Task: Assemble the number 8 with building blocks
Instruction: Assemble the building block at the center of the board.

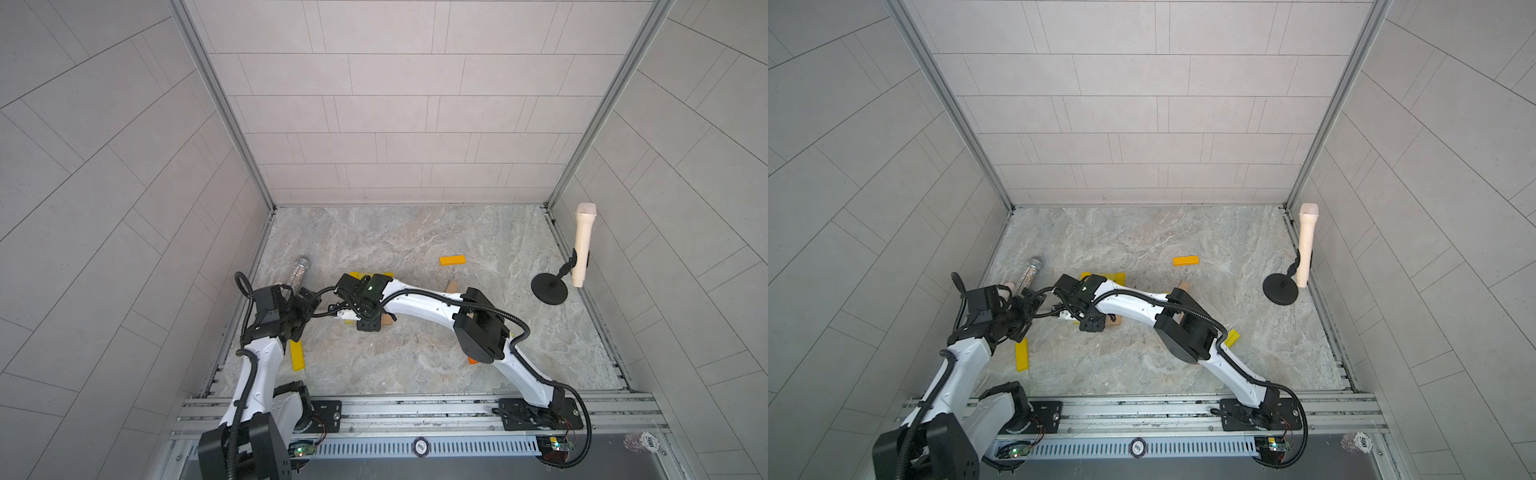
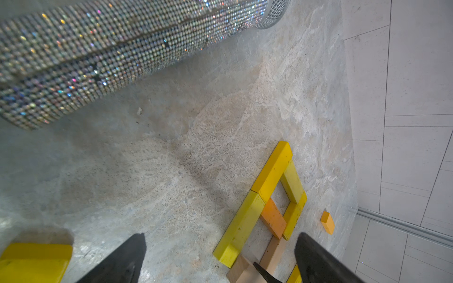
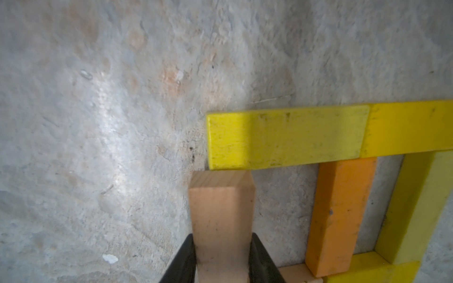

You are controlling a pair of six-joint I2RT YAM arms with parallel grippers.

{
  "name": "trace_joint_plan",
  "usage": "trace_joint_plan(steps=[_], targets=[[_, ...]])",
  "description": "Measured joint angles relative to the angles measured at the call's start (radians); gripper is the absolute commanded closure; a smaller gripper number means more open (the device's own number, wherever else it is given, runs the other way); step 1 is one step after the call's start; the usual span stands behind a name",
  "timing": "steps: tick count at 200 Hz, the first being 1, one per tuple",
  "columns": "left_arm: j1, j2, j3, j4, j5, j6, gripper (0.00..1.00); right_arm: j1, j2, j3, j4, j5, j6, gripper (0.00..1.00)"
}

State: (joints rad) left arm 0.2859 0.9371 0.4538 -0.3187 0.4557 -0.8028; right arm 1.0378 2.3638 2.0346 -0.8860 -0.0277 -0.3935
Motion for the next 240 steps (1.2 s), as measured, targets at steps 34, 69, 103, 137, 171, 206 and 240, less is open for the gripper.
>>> trace_joint_plan(steps=[34,69,103,137,171,206,240], targets=[[0.000,0.002,0.000,0.000,0.008,0.000,0.00,0.000,0.000,0.000,0.000,0.011,0.000,0.63],[0.000,0.002,0.000,0.002,0.013,0.005,0.00,-0.002,0.002,0.000,0.000,0.014,0.000,0.63],[0.000,0.003,0.000,0.007,0.015,0.008,0.00,-0.005,0.009,0.000,0.000,0.015,0.000,0.61],[0.000,0.003,0.000,0.007,0.016,0.010,0.00,-0.005,0.011,0.000,0.000,0.018,0.001,0.57],[0.000,0.003,0.000,0.007,0.016,0.011,0.00,-0.005,0.011,0.000,0.005,0.018,0.001,0.56],[0.000,0.003,0.000,0.007,0.016,0.011,0.00,-0.005,0.011,0.000,0.010,0.018,0.001,0.56],[0.000,0.003,0.000,0.007,0.017,0.015,0.00,-0.005,0.012,0.008,0.010,0.018,0.001,0.56]])
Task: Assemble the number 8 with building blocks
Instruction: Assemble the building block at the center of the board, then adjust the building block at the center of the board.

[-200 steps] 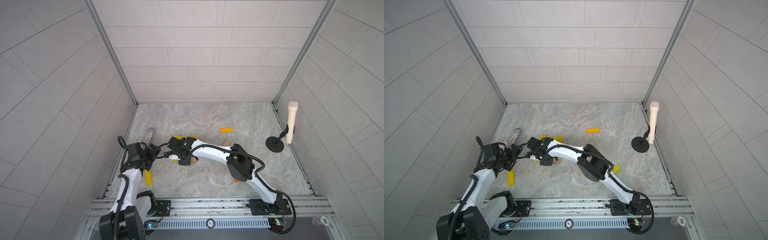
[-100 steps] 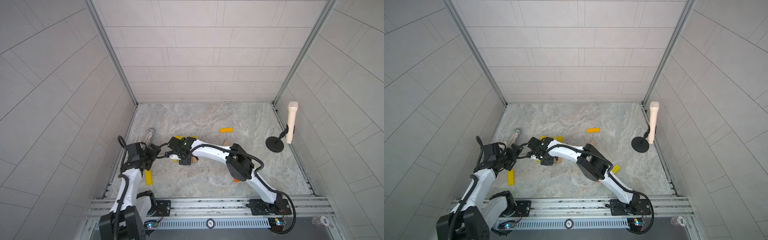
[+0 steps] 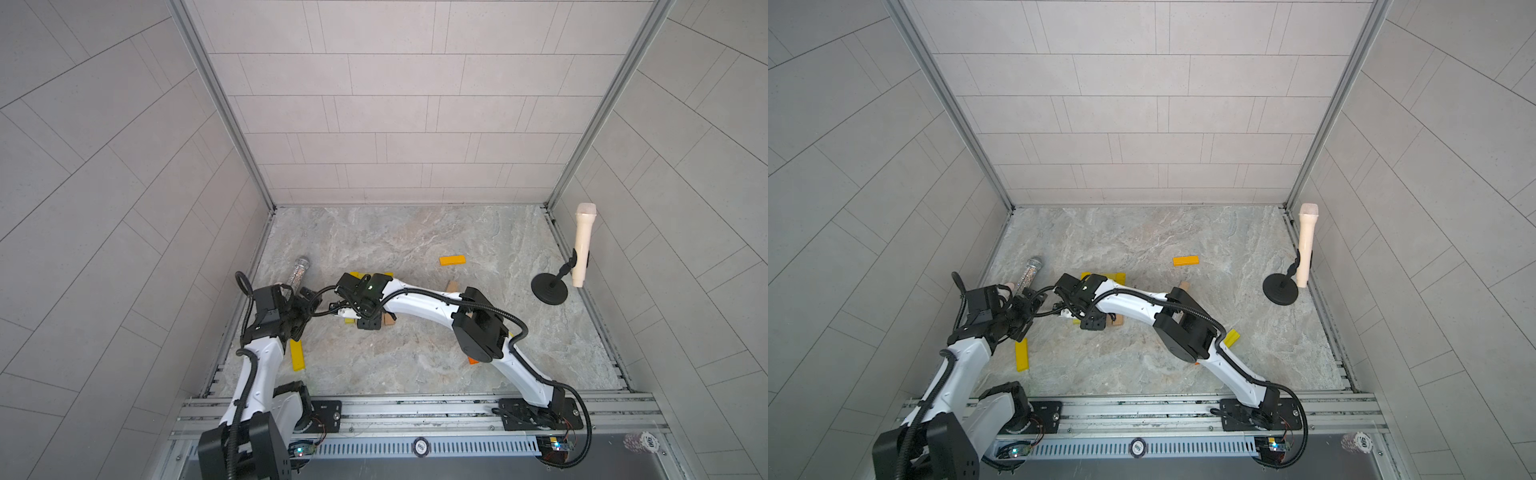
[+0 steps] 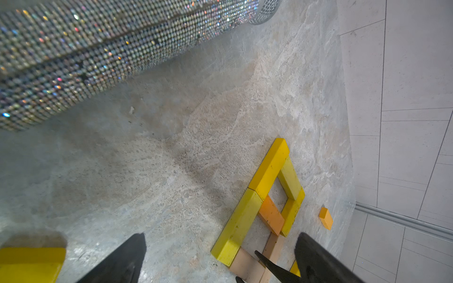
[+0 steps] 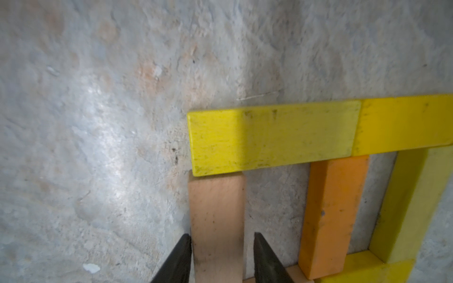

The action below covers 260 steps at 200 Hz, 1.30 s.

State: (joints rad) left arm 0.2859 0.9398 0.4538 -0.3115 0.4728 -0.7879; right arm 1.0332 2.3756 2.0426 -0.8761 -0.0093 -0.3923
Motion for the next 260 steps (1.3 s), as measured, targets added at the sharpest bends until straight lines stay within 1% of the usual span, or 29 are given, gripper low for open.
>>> trace_joint_plan(steps=[76,96,130,150,174,183,216,238,260], targets=[[0.000,0.000,0.000,0.000,0.018,0.023,0.00,0.002,-0.015,-0.016,0.022,-0.006,0.021,0.48],[-0.003,0.000,0.000,0.000,0.026,0.030,0.00,0.005,-0.076,-0.098,0.067,-0.013,0.053,0.43],[-0.044,0.035,0.008,0.004,0.032,0.038,0.00,0.011,-0.264,-0.299,0.172,-0.032,0.150,0.41],[-0.100,0.073,0.026,0.016,0.031,0.042,0.00,0.012,-0.385,-0.420,0.264,-0.034,0.253,0.39],[-0.190,0.135,0.060,0.045,0.022,0.049,0.00,0.006,-0.505,-0.576,0.388,-0.030,0.430,0.39],[-0.220,0.164,0.077,0.055,0.020,0.058,0.00,0.005,-0.536,-0.624,0.423,-0.022,0.502,0.37],[-0.304,0.280,0.142,0.079,0.020,0.100,0.00,-0.016,-0.589,-0.761,0.534,-0.017,0.755,0.28],[-0.338,0.333,0.164,0.088,0.016,0.127,0.00,-0.063,-0.611,-0.865,0.642,-0.079,0.924,0.24],[-0.360,0.362,0.167,0.090,0.011,0.156,0.00,-0.109,-0.616,-0.929,0.706,-0.122,1.038,0.19]])
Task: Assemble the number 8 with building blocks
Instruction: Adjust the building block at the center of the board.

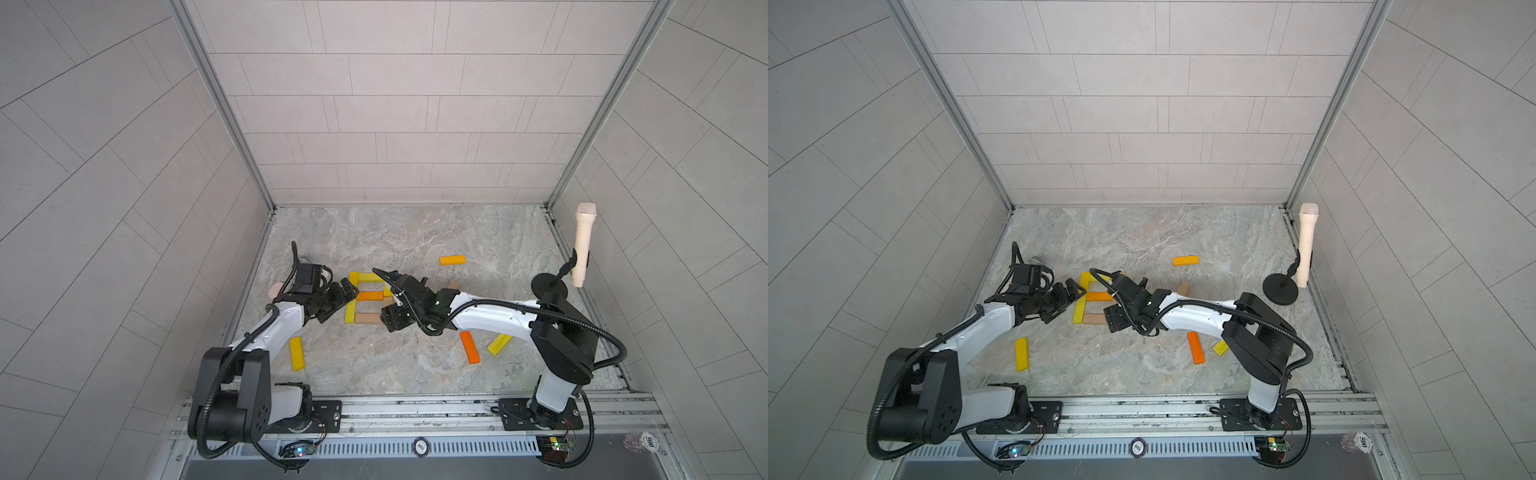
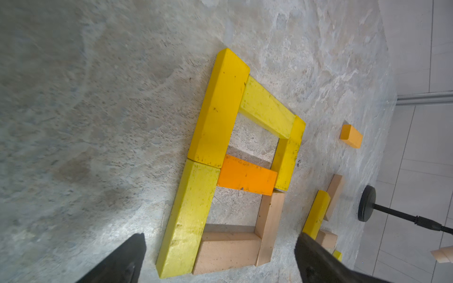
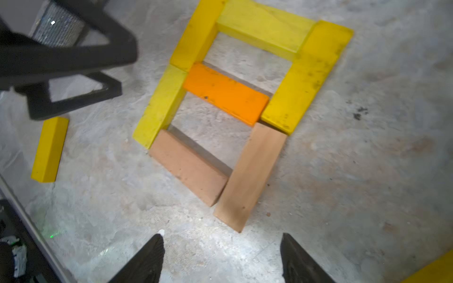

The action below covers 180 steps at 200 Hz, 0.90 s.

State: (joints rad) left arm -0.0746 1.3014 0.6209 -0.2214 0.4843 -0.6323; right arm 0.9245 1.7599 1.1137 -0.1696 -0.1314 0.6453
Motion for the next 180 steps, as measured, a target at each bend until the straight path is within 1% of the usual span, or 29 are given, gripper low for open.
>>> trace_joint_plan(steps=[41,78,117,180], targets=[[-0.032,0.053,0.036,-0.012,0.000,0.053,0.00,-0.009,0.013,-0.020,0.105,-0.062,0.119,0.17],[-0.058,0.089,0.052,-0.020,-0.006,0.084,0.00,-0.008,0.047,-0.020,0.145,-0.071,0.186,0.18],[-0.074,0.101,0.055,-0.037,-0.020,0.099,0.00,-0.009,0.072,-0.026,0.154,-0.068,0.229,0.19],[-0.095,0.109,0.062,-0.048,-0.024,0.109,0.00,-0.009,0.113,-0.032,0.203,-0.101,0.273,0.18]])
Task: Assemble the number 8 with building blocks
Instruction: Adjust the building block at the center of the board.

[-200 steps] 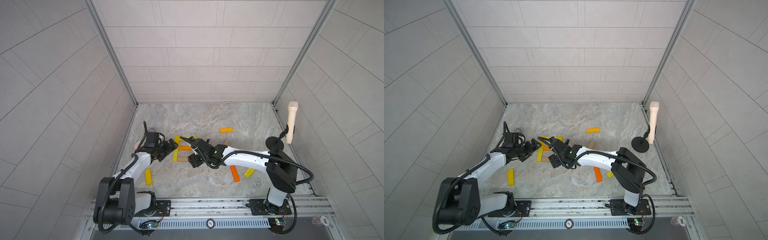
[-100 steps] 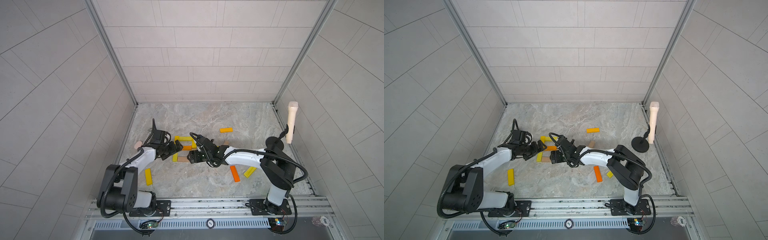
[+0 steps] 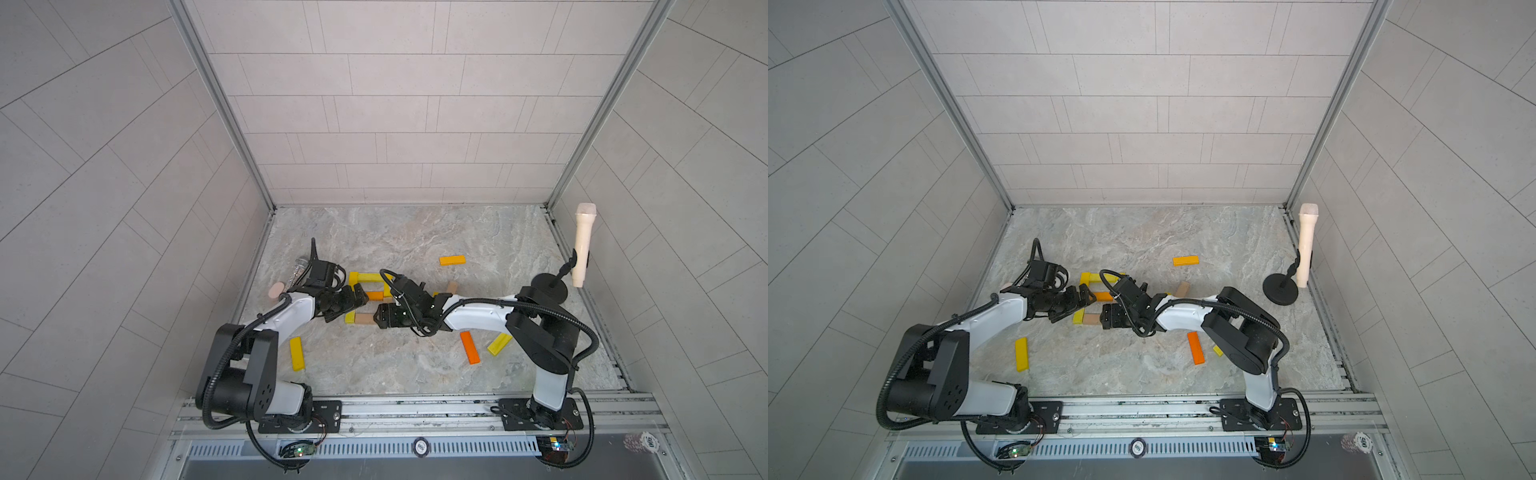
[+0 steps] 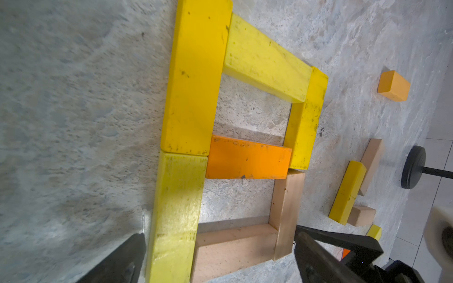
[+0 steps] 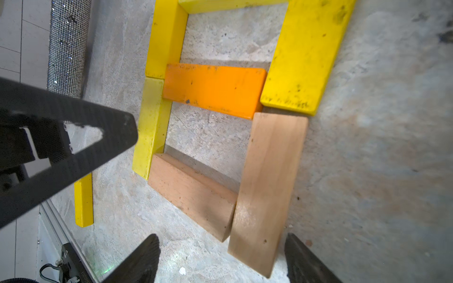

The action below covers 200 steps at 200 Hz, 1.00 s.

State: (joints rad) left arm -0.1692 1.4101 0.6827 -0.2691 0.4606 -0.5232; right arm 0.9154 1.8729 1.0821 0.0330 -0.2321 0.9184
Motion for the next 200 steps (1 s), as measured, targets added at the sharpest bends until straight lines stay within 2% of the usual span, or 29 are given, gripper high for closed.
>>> trace_joint_plan(steps=[128,161,200], targets=[[-0.013,-0.016,0.006,-0.041,-0.023,0.001,0.00,0.000,0.010,-0.018,0.043,0.021,0.005,0.19],[-0.033,-0.085,0.016,-0.069,-0.050,0.006,0.00,0.001,-0.083,-0.093,-0.003,0.091,-0.076,0.19],[-0.137,-0.159,0.039,-0.081,-0.102,0.012,0.00,-0.002,-0.296,-0.188,-0.092,0.224,-0.192,0.20]])
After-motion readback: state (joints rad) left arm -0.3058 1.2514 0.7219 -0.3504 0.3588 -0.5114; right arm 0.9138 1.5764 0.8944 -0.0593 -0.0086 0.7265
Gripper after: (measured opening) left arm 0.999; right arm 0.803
